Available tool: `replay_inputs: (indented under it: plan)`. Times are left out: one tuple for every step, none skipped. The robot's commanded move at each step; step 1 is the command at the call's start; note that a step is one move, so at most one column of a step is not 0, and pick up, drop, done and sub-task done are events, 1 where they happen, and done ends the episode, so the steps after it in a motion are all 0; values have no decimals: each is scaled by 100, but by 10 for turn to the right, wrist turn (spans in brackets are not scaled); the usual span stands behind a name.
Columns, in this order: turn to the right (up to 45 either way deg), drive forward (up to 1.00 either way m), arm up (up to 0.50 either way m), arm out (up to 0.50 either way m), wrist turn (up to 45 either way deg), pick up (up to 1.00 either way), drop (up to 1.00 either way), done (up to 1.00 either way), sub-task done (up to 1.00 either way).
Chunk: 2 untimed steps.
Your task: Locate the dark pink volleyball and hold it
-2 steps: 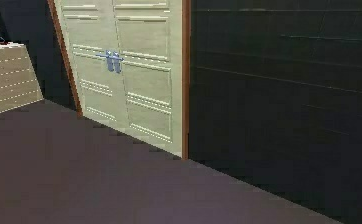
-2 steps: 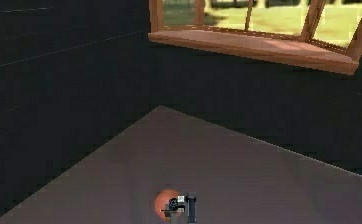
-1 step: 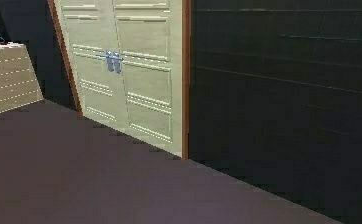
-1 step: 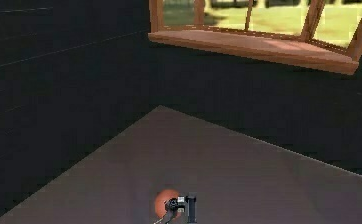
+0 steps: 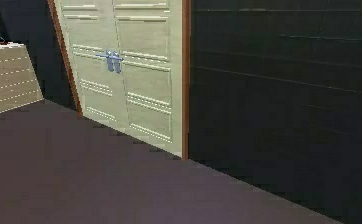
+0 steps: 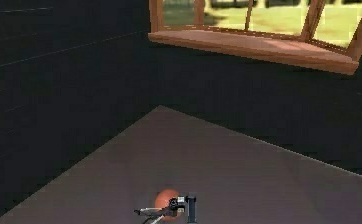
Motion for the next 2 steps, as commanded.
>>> replay_inputs:
  plan:
    - [0,0,0,0,450,0,0,0,0]
    - [0,0,0,0,300,0,0,0,0]
